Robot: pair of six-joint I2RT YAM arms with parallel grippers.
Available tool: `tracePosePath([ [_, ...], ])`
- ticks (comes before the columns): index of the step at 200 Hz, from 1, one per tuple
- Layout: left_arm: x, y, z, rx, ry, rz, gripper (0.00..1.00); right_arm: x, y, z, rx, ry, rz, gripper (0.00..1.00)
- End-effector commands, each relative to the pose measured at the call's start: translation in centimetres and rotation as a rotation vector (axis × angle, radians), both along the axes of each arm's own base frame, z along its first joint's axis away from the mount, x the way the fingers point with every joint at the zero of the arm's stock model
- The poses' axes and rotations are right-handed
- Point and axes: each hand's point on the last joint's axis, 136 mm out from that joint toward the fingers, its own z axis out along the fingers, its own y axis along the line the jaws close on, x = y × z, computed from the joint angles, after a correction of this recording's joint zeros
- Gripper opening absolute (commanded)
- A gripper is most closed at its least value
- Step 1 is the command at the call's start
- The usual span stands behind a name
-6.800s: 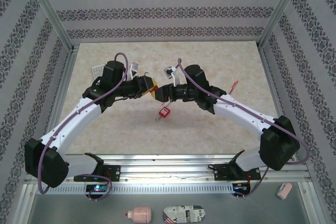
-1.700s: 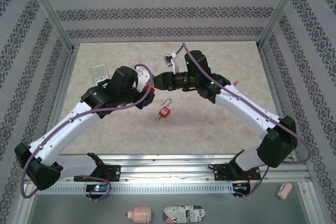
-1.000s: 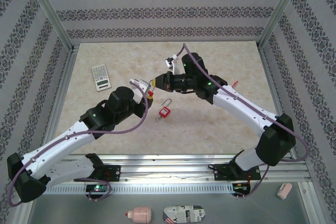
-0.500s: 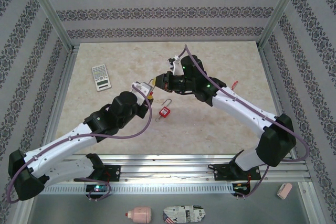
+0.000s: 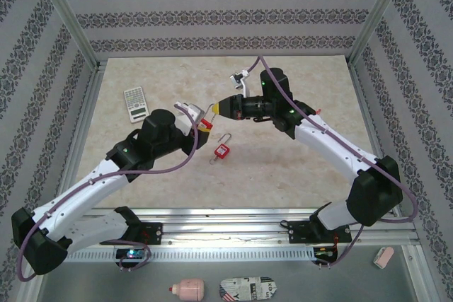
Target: Unlock with the key
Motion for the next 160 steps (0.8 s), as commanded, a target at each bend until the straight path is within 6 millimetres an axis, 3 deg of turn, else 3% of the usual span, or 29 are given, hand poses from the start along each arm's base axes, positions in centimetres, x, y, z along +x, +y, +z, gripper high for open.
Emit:
tracePosePath([
  [1,-2.2,0.0,-1.9,-0.020,0.170,-0.094,0.00,-2.8,-0.8,4.4,0.092,-0.216,0.147,0.00],
  [91,-3.5,-0.9,-2.9,0.005,0.261,-0.199,0.00,-3.4,-2.2,4.8,0.091,-0.346,0.224,0.00],
  [130,-3.4,-1.0,-2.1,-0.073,0.259,-0.207,0.00,-3.4,-1.8,3.9,0.083,-0.367,0.222,0.00],
  [160,-3.5,-1.2,-2.4,-0.106,0.312,-0.238,0.00,-2.8,-2.8,3.2,0.074,-0.370,0.198,0.00],
])
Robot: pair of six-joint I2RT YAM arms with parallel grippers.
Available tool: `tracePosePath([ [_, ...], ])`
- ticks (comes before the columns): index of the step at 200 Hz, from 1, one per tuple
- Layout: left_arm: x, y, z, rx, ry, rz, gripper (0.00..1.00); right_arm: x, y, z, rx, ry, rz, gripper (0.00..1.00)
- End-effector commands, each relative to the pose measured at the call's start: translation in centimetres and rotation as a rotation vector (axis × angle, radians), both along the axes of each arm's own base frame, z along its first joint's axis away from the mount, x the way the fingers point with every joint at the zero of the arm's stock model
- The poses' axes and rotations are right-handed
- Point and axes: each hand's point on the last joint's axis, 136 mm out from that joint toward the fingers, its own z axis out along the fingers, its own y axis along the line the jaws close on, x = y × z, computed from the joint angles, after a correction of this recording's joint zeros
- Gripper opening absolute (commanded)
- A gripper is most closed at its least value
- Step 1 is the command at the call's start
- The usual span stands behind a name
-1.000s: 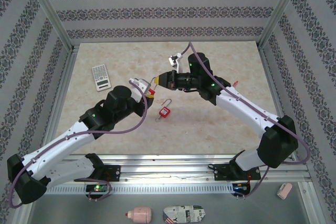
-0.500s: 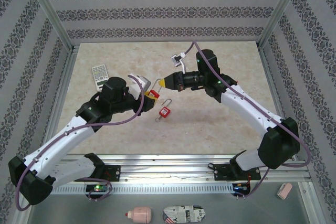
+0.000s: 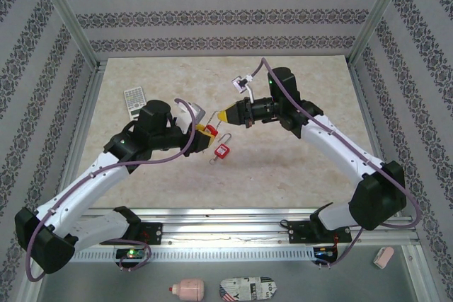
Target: Unlock with the key
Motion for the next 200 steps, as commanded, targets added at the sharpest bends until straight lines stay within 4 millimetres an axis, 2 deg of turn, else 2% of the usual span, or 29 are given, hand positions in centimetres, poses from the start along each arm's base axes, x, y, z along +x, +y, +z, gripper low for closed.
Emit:
tracePosePath([
  [1,-1.3,0.4,-2.8,0.018,0.152,-0.035,0.00,-0.1,-1.0,2.5,0.066,-0.155,0.014,0.00],
  [24,-1.1,0.4,-3.8,0.030,0.180,-0.042,0.00,0.4,-1.3,2.1,0.066,-0.145,0.014,0.00],
  [31,-1.0,0.5,-3.9,0.028,0.181,-0.038,0.00,0.5,-1.2,1.8,0.061,-0.138,0.012,0.08],
  [41,-0.7,0.8,-4.2,0.040,0.173,-0.020,0.00,0.8,-1.1,1.5,0.058,-0.130,0.004,0.11],
  [46,-0.5,1.0,-4.4,0.053,0.167,-0.007,0.00,0.8,-1.0,1.4,0.060,-0.127,0.003,0.18],
  [52,-0.3,1.4,-4.7,0.073,0.158,0.011,0.00,0.9,-1.0,1.4,0.063,-0.131,-0.005,0.33],
  [59,0.0,1.9,-5.0,0.097,0.147,0.036,0.00,0.9,-1.1,1.2,0.060,-0.140,-0.023,0.40],
  [72,0.3,2.6,-5.3,0.127,0.127,0.070,0.00,1.4,-1.4,1.0,0.041,-0.159,-0.071,0.42],
  [86,0.6,3.3,-5.4,0.154,0.101,0.105,0.00,2.3,-2.0,0.9,0.019,-0.167,-0.149,0.49],
  [100,1.0,3.9,-5.4,0.183,0.070,0.134,0.00,2.0,-1.9,1.2,0.020,-0.155,-0.151,0.53],
  [125,1.2,4.3,-4.9,0.188,0.039,0.150,0.00,2.6,-1.6,-0.4,-0.060,-0.077,-0.201,0.55],
  [147,1.7,4.9,-5.4,0.224,0.040,0.188,0.00,3.2,-2.0,-1.8,-0.089,-0.052,-0.258,0.60],
  [165,2.1,5.5,-6.7,0.287,0.074,0.209,0.00,3.7,-2.8,-2.9,-0.115,-0.030,-0.317,0.66],
  [200,3.4,7.8,-11.7,0.483,0.163,0.298,0.00,3.7,-4.3,-4.4,-0.157,-0.030,-0.414,0.82],
])
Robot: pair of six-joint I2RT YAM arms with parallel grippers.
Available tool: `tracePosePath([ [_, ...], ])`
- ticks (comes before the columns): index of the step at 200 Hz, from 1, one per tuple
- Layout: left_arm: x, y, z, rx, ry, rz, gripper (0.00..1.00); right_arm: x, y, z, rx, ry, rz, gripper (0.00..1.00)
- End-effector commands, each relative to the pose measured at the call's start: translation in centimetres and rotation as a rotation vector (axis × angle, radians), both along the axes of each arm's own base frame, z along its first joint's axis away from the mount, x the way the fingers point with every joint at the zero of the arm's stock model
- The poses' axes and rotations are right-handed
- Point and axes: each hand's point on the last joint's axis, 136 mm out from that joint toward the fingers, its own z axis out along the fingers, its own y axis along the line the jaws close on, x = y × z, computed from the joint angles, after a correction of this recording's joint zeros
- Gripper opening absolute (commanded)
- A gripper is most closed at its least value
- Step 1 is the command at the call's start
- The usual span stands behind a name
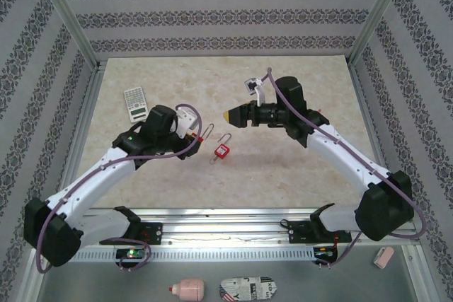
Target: Unlock with the key
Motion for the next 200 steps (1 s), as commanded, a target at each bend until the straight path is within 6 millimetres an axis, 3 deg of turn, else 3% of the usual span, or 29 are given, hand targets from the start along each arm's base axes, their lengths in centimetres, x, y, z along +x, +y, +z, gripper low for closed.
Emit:
tracePosePath([
  [1,1.1,2.7,-3.0,0.166,0.039,0.085,0.00,0.2,-1.2,-0.4,-0.025,-0.014,-0.085,0.82],
  [23,2.6,4.5,-5.6,0.294,0.078,0.167,0.00,-0.3,-1.3,-0.8,-0.023,-0.015,-0.088,0.84],
  [63,4.5,6.6,-8.7,0.422,0.150,0.239,0.00,-0.7,-1.1,-0.6,-0.007,-0.025,-0.074,0.86],
  [89,4.6,5.5,-9.8,0.380,0.200,0.207,0.00,-0.7,-1.0,-0.8,-0.007,-0.020,-0.067,0.87],
  [125,3.8,3.1,-8.7,0.227,0.243,0.154,0.00,-0.4,-0.8,-1.8,-0.018,-0.006,-0.058,0.87],
  [156,1.6,0.9,-10.9,0.113,0.407,0.065,0.00,-0.3,-0.5,-2.3,-0.020,0.000,-0.051,0.88],
  [200,1.8,1.8,-13.2,0.162,0.462,0.094,0.00,-0.1,-0.3,-2.3,-0.020,-0.002,-0.047,0.89],
])
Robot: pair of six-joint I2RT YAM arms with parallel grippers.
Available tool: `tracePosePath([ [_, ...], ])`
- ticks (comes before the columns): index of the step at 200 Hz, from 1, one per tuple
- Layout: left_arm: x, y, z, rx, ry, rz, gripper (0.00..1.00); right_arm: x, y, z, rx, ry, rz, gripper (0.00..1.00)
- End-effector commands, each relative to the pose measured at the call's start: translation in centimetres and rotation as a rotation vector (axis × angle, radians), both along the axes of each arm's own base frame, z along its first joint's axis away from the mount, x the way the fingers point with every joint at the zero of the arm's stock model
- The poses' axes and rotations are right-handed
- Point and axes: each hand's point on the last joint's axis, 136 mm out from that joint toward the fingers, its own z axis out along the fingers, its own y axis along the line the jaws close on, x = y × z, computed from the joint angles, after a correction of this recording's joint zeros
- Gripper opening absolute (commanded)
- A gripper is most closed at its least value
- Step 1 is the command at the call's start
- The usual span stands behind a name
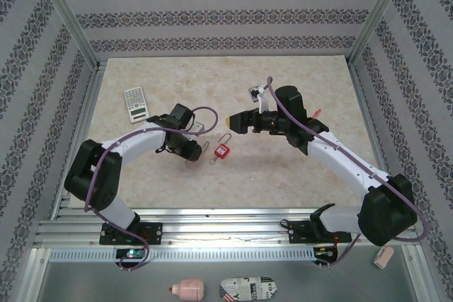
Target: Unlock with the key
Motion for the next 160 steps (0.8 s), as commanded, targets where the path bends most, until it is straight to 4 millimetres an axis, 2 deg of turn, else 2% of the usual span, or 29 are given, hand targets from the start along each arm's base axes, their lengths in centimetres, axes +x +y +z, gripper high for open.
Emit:
tracePosePath([
  [1,0.1,0.6,-0.7,0.003,0.043,0.024,0.00,-0.1,0.6,0.5,0.014,-0.031,0.024,0.89],
  [29,0.1,1.9,-2.6,0.096,0.083,0.032,0.00,-0.1,0.6,0.6,0.017,-0.036,0.025,0.89],
  [104,1.5,5.0,-3.7,0.293,0.047,0.103,0.00,-0.2,0.4,0.6,0.018,-0.039,0.022,0.90],
  [110,1.7,5.2,-3.6,0.303,0.047,0.112,0.10,-0.2,0.4,0.7,0.020,-0.042,0.019,0.90],
  [121,2.0,5.1,-3.2,0.304,0.038,0.125,0.38,-0.3,0.3,0.6,0.020,-0.039,0.017,0.90],
  [140,3.0,4.6,-1.7,0.266,-0.014,0.157,0.64,-0.3,-0.3,0.4,0.016,-0.025,-0.004,0.90],
  [154,3.6,3.9,0.1,0.212,-0.050,0.179,0.87,-0.3,-1.0,0.3,0.021,-0.015,-0.022,0.91],
  [160,3.9,3.7,0.8,0.195,-0.068,0.194,0.94,-0.3,-1.4,0.2,0.020,-0.010,-0.033,0.91],
])
